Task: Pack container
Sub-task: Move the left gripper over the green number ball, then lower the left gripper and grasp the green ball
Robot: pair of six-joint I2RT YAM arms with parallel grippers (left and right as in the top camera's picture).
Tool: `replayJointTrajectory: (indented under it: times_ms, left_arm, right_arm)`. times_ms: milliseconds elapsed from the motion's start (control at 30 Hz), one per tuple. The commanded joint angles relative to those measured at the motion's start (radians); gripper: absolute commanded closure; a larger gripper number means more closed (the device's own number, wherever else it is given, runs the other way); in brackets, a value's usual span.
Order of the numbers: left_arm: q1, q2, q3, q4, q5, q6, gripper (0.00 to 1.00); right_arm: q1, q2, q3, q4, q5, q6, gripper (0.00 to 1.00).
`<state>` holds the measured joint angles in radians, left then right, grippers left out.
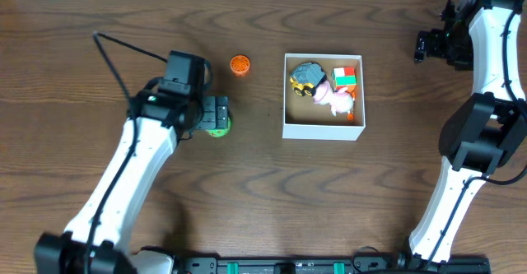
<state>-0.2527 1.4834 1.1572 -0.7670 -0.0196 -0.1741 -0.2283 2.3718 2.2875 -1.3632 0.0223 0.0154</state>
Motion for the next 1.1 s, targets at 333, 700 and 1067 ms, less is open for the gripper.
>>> replayJointTrajectory:
  times_ms: [333,700,1067]
  left_arm:
    - [-0.002,0.15,0.014,0.077,-0.04,-0.05,0.02]
    - [-0.002,0.231,0.014,0.081,0.034,-0.049,0.02]
    - [-0.002,0.288,0.014,0.081,0.034,-0.049,0.02]
  right_arm:
    - [-0.007,-0.011,-0.004,0.003,-0.001,0.014,0.01]
    - [-0.008,-0.011,-0.004,0.003,0.0,0.014,0.01]
    - [-0.008,-0.011,-0.004,0.003,0.0,0.014,0.01]
